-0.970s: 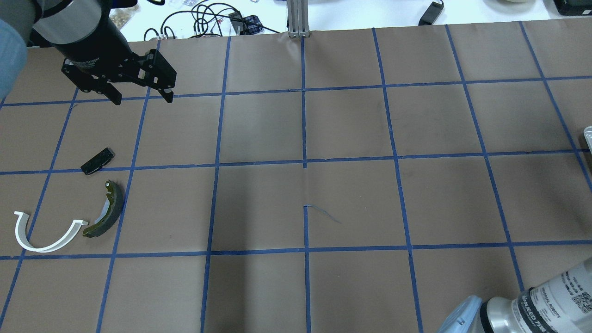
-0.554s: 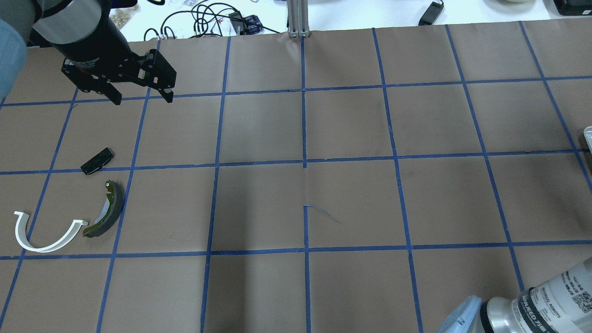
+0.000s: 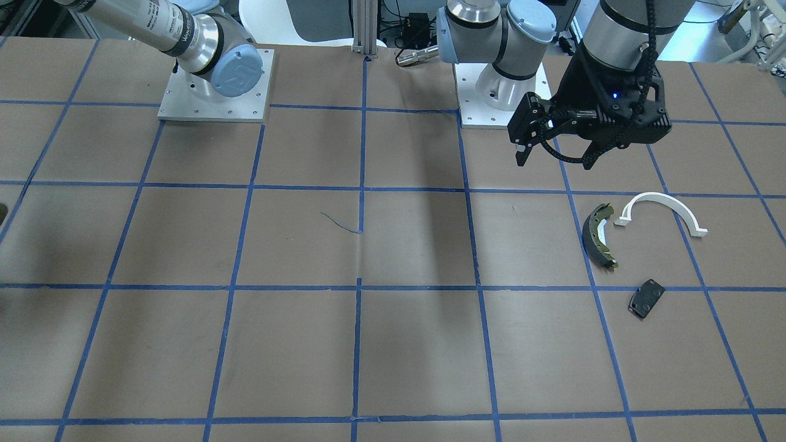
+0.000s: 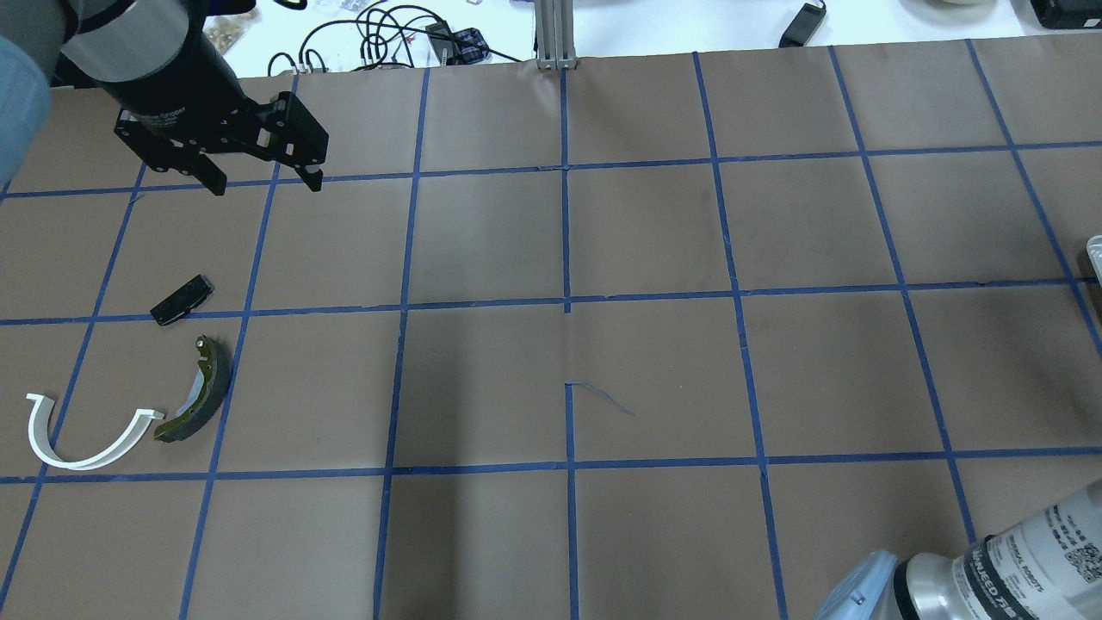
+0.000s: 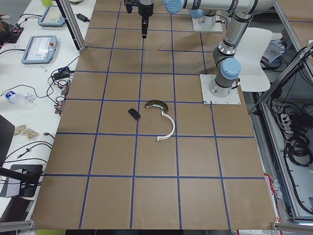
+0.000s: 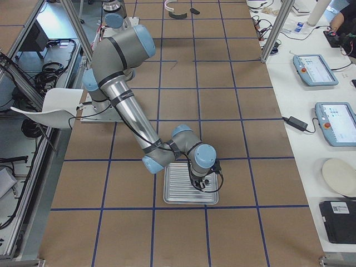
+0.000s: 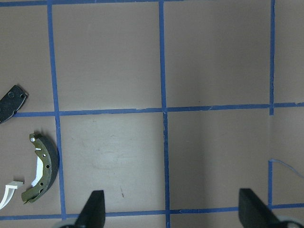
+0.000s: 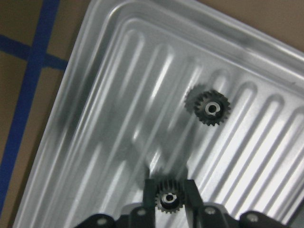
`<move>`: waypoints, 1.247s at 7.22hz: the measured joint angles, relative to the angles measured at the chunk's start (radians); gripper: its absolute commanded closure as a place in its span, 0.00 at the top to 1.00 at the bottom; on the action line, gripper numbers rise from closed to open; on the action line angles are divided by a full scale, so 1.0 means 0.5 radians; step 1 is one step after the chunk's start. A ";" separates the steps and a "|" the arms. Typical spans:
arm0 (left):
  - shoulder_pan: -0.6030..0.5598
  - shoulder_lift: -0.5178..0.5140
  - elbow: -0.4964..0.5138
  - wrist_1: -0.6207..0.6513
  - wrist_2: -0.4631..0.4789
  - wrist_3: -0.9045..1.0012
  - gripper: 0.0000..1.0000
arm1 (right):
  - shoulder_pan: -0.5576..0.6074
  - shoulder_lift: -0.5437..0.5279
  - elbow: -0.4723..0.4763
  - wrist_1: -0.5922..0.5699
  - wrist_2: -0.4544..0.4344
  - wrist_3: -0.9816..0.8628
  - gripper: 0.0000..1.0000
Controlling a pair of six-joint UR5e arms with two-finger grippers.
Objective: Place bearing gear from tray to pile
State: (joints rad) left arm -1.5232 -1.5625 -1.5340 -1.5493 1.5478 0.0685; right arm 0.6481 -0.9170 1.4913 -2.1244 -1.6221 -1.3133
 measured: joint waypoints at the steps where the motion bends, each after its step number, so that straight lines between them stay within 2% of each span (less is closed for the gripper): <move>1: 0.000 -0.001 0.000 0.000 0.000 0.001 1.00 | -0.001 -0.006 -0.004 0.002 -0.008 0.010 0.12; 3: 0.000 -0.001 0.000 0.000 0.000 0.001 1.00 | 0.028 -0.087 -0.018 0.032 -0.030 0.065 0.12; 5: 0.000 -0.001 0.000 0.000 0.000 0.001 1.00 | 0.238 -0.322 -0.016 0.274 -0.086 0.397 0.13; 7: 0.000 -0.001 0.000 0.000 0.000 0.001 1.00 | 0.629 -0.568 -0.015 0.628 -0.110 1.040 0.13; 9: 0.000 -0.001 0.000 0.000 0.000 0.001 1.00 | 1.092 -0.722 -0.012 0.862 -0.099 1.795 0.13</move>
State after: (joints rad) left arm -1.5233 -1.5632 -1.5340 -1.5493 1.5477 0.0690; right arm 1.1938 -1.2780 1.4854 -1.6934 -1.6716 -0.4159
